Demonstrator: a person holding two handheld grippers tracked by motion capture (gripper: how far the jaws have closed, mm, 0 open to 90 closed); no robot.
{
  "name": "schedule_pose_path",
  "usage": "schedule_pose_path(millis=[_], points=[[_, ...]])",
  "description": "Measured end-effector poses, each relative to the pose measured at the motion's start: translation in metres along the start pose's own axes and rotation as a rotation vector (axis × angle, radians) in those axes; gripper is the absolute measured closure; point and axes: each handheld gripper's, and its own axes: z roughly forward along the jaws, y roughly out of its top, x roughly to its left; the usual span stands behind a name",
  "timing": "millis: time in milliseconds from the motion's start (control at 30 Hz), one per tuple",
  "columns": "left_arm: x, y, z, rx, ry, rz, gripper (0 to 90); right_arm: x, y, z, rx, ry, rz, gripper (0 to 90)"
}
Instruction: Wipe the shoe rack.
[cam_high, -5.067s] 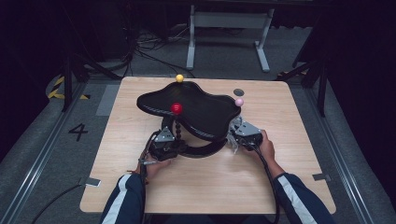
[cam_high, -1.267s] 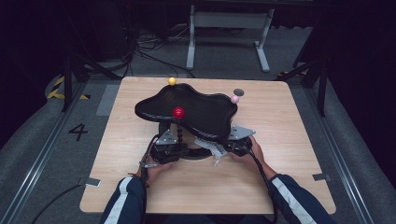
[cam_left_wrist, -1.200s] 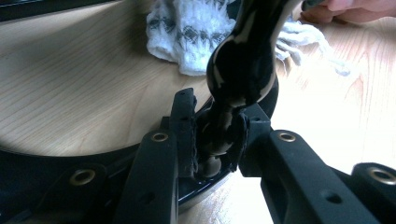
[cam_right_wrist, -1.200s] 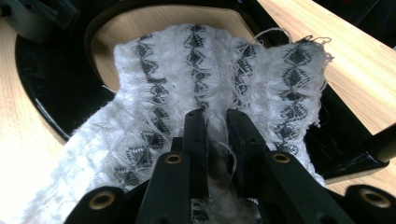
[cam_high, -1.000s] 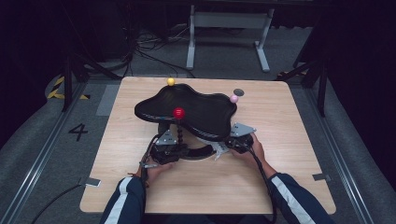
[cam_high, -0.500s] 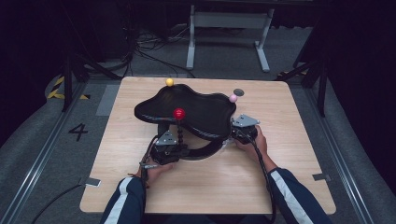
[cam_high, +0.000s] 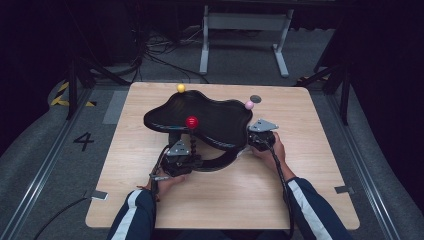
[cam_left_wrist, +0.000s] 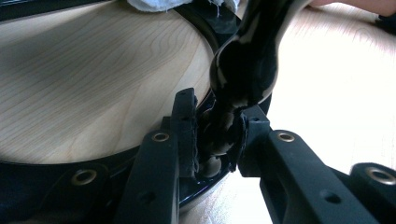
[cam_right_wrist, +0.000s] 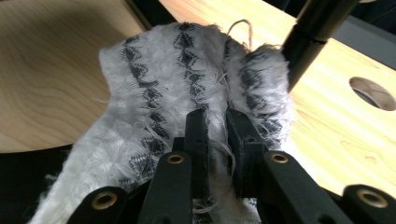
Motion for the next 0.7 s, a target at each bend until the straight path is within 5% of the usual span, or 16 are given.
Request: schedule_pose_path(millis=[267,567,700], points=[[0.000,0.000,0.000,0.000,0.000,0.000,74.0,0.008,-0.001,-0.008,-0.003,0.128,0.000,79.9],[0.000,0.000,0.001,-0.005,0.000,-0.001,73.9,0.046,-0.001,-0.023,-0.019,0.235,-0.124,79.8],[0.000,0.000,0.000,0.005,0.007,0.001,73.9,0.056,0.000,-0.025,-0.028,0.261,-0.131,79.8]])
